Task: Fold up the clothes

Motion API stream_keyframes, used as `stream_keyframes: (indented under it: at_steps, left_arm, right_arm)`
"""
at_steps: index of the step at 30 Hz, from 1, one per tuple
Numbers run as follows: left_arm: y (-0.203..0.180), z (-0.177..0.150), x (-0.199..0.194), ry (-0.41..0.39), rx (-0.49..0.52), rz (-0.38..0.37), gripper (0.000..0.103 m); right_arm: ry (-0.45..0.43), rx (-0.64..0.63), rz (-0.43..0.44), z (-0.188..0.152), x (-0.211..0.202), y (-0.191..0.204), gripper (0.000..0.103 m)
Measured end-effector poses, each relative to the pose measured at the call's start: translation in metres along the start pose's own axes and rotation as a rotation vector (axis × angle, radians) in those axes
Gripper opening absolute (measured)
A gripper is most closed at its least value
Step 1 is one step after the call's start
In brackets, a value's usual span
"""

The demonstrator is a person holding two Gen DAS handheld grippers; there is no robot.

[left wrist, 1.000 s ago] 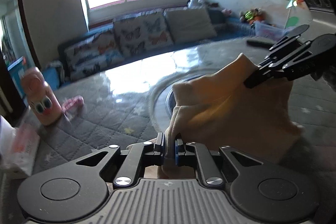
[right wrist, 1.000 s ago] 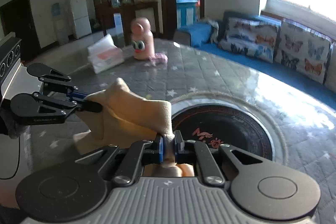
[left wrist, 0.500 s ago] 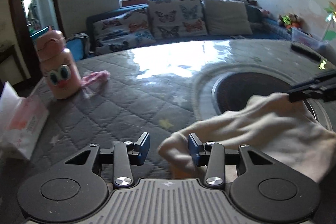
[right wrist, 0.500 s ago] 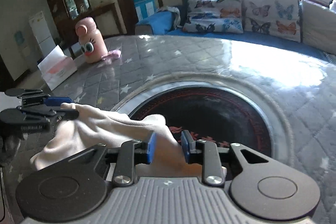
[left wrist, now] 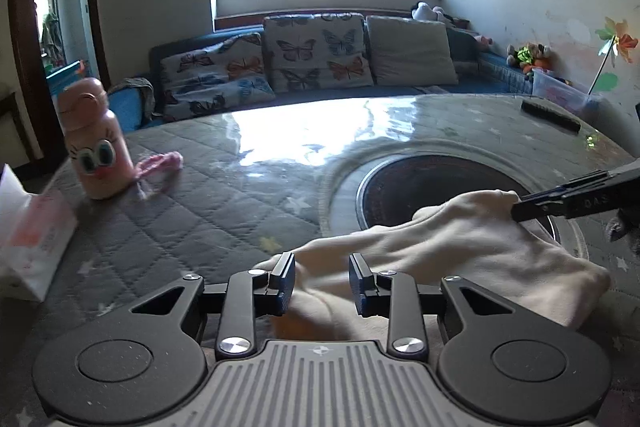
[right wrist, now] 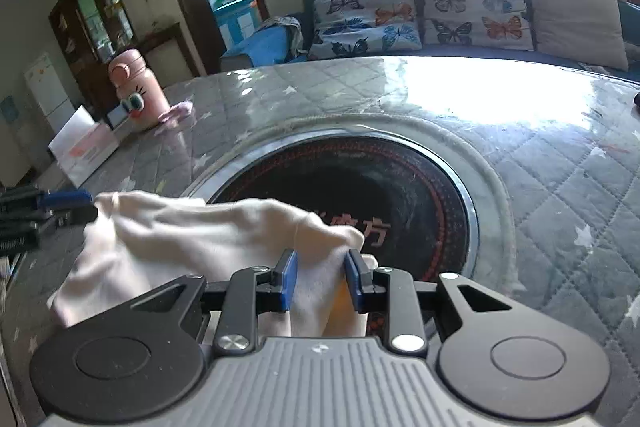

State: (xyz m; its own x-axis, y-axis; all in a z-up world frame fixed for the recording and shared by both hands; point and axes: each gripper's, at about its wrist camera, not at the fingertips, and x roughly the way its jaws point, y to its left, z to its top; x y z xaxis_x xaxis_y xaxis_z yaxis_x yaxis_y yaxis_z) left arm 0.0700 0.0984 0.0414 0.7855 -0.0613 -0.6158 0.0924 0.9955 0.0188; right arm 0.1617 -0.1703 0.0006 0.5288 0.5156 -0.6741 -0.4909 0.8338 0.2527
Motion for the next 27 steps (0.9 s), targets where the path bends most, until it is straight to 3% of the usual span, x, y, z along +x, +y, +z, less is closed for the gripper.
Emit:
stream_keyframes:
  at_steps: [6,13,19,27]
  left_arm:
    - [0.004,-0.003,0.026,0.048,-0.026,0.012,0.032]
    - [0.017,-0.007,0.037,0.058,-0.083,0.019,0.034]
    - [0.012,-0.001,0.026,0.038,-0.063,0.023,0.033]
    - [-0.011,0.013,0.037,0.040,-0.031,-0.045,0.033]
  right_arm:
    - [-0.011,0.089,0.002,-0.003,0.016,-0.007,0.026]
    - [-0.019,0.061,-0.047,-0.007,0.017,-0.002,0.019]
    - [-0.057,0.028,-0.098,-0.001,0.006,0.008,0.019]
    - [-0.029,-0.067,0.044,0.018,0.026,0.044,0.019]
